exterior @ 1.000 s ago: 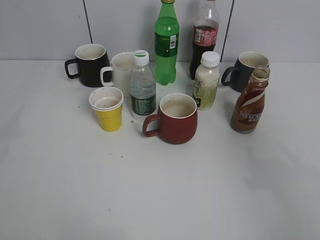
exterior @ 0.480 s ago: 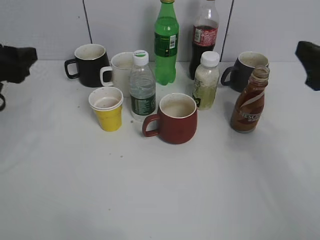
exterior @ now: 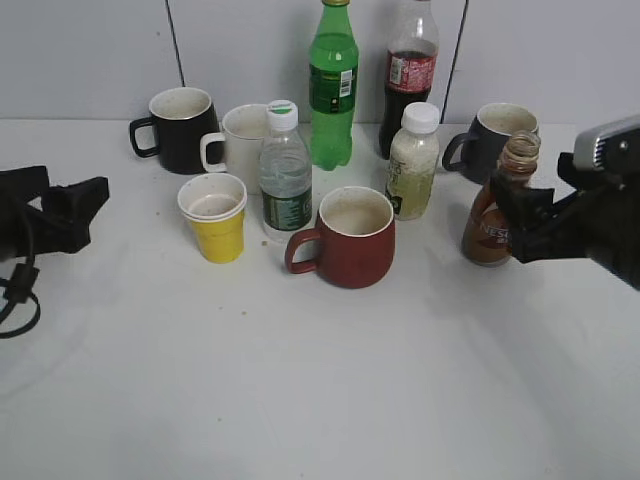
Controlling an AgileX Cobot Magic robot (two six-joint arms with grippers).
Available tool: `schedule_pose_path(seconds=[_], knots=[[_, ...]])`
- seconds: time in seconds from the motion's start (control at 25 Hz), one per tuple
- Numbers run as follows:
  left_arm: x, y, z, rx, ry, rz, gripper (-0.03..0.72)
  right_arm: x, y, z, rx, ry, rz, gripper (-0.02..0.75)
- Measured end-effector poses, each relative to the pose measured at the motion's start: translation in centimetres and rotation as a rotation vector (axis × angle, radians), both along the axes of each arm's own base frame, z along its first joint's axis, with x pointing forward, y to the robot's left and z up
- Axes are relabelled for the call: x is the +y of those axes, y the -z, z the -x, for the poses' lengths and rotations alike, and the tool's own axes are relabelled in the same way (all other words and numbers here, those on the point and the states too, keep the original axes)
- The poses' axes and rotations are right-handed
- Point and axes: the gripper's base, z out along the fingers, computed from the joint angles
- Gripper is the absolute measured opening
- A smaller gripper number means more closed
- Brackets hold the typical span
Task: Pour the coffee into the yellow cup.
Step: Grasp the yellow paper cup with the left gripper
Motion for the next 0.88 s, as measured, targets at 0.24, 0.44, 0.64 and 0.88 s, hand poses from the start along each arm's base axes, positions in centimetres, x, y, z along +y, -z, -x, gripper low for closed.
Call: schedule_pose_path(seconds=[0.24,0.44,0.64,0.88], knots=[[-1.0,1.8,0.3,-0.075,0.122,-0.011,0.563,-0.3,2.7,0.3,-0.003,0.025,-0.010,0.586],[-1.2,4.5,0.0,-0.059,0.152,-0.051,0.563,-0.5,5.2,0.0,0.046,0.053,0.002,0.586],[-1.8,6.9,-0.3,0.012,0.223,-0.071,0.563,-0.5,6.6,-0.1,0.091,0.061,0.018,0.587],[-3.1,7.8,-1.6,-0.009,0.358,-0.079,0.611,-0.5,6.9,-0.4,0.096,0.076,0.018,0.587]])
